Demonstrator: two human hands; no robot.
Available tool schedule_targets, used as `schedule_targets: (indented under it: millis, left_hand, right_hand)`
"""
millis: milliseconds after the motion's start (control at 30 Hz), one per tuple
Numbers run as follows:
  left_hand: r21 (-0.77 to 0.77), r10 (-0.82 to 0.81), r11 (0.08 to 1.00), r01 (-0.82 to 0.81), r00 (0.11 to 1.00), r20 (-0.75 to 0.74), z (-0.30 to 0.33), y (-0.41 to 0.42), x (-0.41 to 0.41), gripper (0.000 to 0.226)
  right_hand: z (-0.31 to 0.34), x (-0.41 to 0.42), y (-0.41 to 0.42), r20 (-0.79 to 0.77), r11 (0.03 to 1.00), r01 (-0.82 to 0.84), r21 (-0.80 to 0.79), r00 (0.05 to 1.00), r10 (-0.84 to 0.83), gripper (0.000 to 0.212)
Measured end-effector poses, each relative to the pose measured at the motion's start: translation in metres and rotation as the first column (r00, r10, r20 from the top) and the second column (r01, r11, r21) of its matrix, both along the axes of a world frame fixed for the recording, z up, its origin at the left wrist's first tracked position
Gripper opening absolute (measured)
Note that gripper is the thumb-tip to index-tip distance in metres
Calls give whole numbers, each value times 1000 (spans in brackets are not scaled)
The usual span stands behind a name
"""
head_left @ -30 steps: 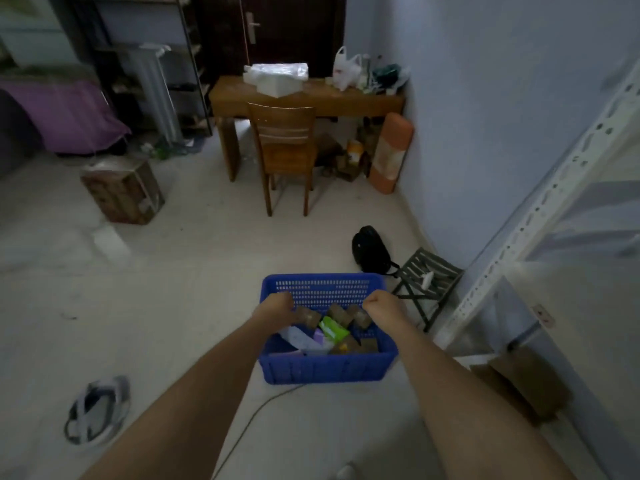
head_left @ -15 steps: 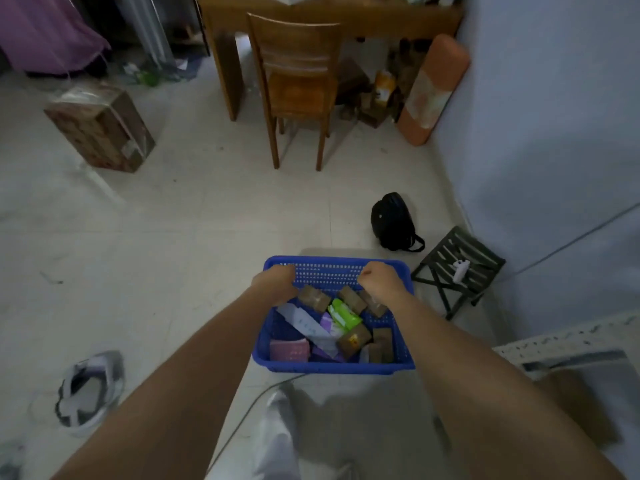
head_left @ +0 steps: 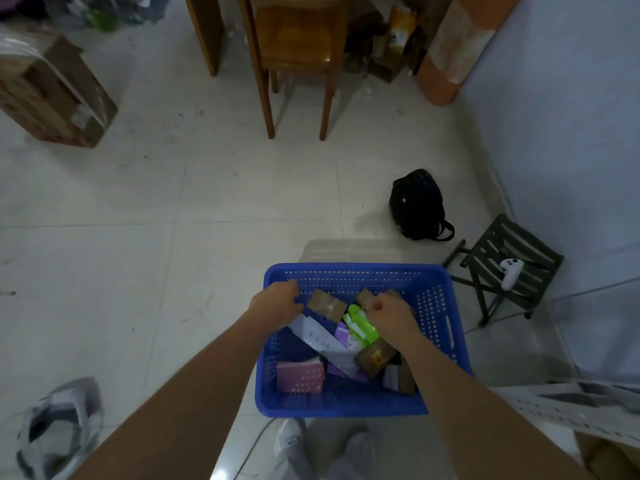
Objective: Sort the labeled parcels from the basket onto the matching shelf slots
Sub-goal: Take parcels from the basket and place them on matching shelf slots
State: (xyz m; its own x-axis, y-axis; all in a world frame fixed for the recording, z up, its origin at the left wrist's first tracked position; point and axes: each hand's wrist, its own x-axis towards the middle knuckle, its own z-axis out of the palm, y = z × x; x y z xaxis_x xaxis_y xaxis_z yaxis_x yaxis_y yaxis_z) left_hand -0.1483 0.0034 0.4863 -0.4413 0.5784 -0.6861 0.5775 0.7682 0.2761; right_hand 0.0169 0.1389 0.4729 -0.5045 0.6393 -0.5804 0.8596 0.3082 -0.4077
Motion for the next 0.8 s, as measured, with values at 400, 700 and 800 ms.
schedule_targets:
  millis: [400,700,800]
  left_hand:
    - [-51,264,964,-259,954,142,-264,-5,11,23]
    - [-180,365,927,-328,898,244,-453,-34,64,41]
    - [-214,385,917,-337,888,252,-503,-36,66,38]
  right_hand:
    - [-273,-4,-8,161,980,58,-189,987,-28,36]
    - [-444,43,-32,211,942,33,-333,977,40,22]
    - [-499,35,-25,172,940,64,-336,985,-6,40]
